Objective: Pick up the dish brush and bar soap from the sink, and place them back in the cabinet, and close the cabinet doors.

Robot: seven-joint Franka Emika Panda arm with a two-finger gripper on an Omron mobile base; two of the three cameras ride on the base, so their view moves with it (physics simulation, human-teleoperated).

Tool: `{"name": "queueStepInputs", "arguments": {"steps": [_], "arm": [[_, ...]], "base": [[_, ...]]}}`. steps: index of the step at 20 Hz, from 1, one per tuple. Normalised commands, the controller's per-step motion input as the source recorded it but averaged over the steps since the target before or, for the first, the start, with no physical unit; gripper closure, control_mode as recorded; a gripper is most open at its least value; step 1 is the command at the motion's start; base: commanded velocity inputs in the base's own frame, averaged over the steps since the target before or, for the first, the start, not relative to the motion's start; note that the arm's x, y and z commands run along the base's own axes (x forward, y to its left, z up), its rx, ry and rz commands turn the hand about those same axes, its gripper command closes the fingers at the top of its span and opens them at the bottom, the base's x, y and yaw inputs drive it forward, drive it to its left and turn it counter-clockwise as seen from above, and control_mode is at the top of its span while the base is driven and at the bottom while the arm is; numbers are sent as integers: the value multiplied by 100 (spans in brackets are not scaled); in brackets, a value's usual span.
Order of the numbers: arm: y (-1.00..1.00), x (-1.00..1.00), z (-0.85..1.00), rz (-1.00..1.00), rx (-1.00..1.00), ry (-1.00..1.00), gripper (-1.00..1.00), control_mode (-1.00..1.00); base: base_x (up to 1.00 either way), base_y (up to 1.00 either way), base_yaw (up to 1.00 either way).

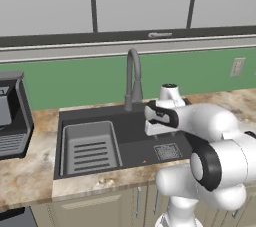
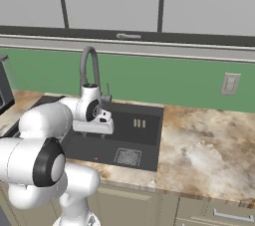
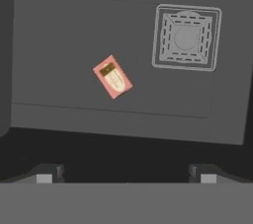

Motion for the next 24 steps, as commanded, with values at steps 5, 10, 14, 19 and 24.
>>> {"name": "queueStepInputs", "arguments": {"steps": [5,10,14,19,24], "arm": [[0,12,0,0,0,0,-100,-100],[0,7,-4,0,0,0,-100,-100],[0,10,-4,0,0,0,-100,-100],[0,13,-7,0,0,0,-100,-100],[0,7,-13,0,0,0,-100,-100]], "base": [[0,0,0],[0,0,0],[0,0,0],[0,0,0],[0,0,0]]}}
